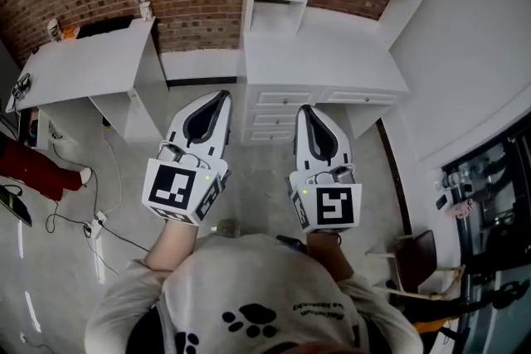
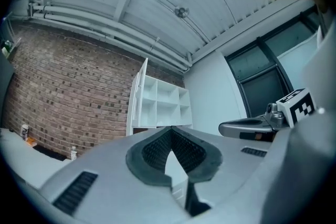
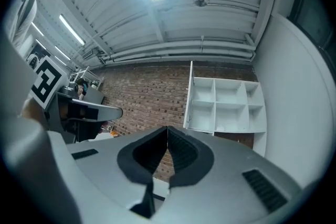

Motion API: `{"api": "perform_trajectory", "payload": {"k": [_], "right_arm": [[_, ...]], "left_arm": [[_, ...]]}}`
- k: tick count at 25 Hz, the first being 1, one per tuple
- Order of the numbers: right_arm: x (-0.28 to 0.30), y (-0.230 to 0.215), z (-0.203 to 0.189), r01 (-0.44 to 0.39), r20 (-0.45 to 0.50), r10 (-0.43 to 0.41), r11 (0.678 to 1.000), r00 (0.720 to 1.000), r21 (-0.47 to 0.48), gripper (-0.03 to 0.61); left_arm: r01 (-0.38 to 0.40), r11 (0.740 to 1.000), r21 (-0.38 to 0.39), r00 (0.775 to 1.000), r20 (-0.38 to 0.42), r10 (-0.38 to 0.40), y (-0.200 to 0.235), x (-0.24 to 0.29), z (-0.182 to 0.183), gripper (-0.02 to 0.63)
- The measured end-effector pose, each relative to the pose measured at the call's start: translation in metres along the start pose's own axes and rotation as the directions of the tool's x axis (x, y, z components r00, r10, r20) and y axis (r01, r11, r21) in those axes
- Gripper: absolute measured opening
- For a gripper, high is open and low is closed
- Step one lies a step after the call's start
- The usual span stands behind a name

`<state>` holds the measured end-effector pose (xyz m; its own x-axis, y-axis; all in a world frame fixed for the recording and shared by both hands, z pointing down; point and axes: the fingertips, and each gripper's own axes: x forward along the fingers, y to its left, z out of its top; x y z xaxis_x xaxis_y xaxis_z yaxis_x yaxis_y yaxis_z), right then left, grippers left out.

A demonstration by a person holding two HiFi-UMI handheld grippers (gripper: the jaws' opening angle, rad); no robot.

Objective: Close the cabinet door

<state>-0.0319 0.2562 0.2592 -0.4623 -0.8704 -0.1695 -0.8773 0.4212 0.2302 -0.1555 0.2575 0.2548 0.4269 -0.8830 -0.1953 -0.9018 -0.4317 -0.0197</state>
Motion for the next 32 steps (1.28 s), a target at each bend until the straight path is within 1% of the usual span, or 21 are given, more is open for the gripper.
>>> {"api": "perform_trajectory", "payload": {"k": [6, 10, 16, 20, 24, 29, 32], "right_arm": [[0.053, 0.012, -0.012, 0.028, -0.033, -0.028, 1.000, 0.999, 0.008, 0.011], [0.077, 0.023, -0.016, 0.033, -0.054, -0.033, 0.999, 0.998, -0.004, 0.011], [0.108, 0.021, -0.020, 0.036, -0.039, -0.036, 0.999, 0.999, -0.013, 0.011], [0.130, 0.016, -0.024, 0.016, -0.017, -0.016, 1.000, 1.000, -0.011, 0.011], [0.159, 0.000, -0.030, -0.004, 0.006, 0.004, 1.000, 1.000, -0.005, 0.011], [0.209, -0.023, -0.041, -0.042, 0.035, 0.041, 0.999, 0.999, 0.021, 0.011], [0.237, -0.038, -0.042, -0.072, 0.048, 0.071, 0.997, 0.996, 0.018, 0.011]], "left_arm": [[0.056, 0.998, -0.027, 0.998, -0.030, -0.057, 0.046, 0.027, -0.016, 0.009], [0.070, 0.996, -0.056, 0.997, -0.028, -0.071, 0.073, 0.036, -0.023, 0.009], [0.091, 0.993, -0.070, 0.995, -0.037, -0.093, 0.090, 0.057, -0.036, 0.009], [0.068, 0.995, -0.070, 0.997, -0.032, -0.070, 0.103, 0.073, -0.041, 0.009], [0.048, 0.996, -0.069, 0.998, -0.025, -0.050, 0.114, 0.098, -0.045, 0.009], [0.025, 0.999, -0.042, 0.999, -0.022, -0.025, 0.131, 0.141, -0.049, 0.009], [0.006, 0.999, -0.045, 1.000, -0.009, -0.006, 0.142, 0.171, -0.047, 0.009]]}}
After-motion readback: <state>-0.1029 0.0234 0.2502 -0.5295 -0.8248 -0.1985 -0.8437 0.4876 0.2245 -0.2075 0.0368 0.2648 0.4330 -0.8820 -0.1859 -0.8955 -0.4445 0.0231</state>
